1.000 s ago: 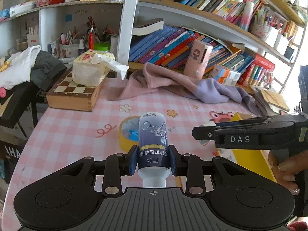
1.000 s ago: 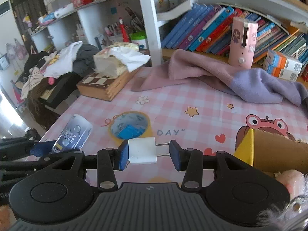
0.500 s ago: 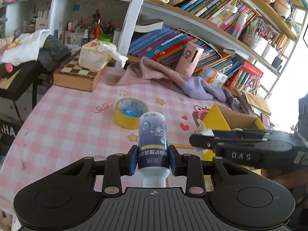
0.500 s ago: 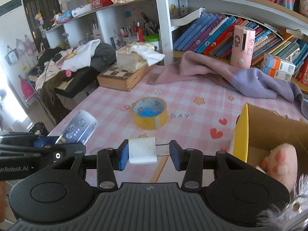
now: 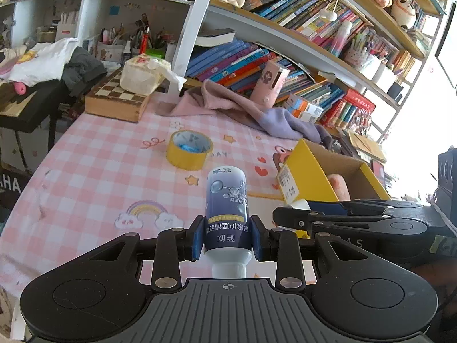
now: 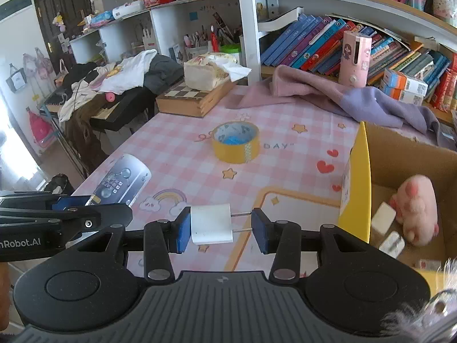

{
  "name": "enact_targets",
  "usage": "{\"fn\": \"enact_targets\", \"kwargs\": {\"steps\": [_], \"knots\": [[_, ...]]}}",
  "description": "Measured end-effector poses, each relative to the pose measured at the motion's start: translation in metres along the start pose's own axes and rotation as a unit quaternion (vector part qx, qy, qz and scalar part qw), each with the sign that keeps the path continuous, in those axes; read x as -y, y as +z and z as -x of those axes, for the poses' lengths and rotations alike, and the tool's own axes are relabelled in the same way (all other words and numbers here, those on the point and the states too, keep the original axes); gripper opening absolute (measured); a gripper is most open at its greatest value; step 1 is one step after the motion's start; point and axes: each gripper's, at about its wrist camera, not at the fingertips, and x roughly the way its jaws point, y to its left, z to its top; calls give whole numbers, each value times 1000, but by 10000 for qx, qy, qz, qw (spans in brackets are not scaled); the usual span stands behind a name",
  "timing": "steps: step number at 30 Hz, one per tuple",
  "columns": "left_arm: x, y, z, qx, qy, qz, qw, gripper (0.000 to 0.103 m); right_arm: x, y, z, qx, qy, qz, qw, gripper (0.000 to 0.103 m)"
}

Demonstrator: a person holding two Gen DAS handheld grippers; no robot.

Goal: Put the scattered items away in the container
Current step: 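Lift and carry the spray bottle and charger toward the yellow box with both tools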

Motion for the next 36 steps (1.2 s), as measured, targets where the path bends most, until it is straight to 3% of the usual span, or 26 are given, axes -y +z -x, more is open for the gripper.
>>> {"fn": "enact_targets", "kwargs": {"steps": [19, 36], "knots": [[0, -69, 74, -14, -126, 66, 9999, 31, -55, -75, 62, 54, -29, -49, 10000, 42], [44, -84, 57, -441, -932, -391, 9939, 31, -25, -121, 113, 20, -802, -664, 9946, 42]]}}
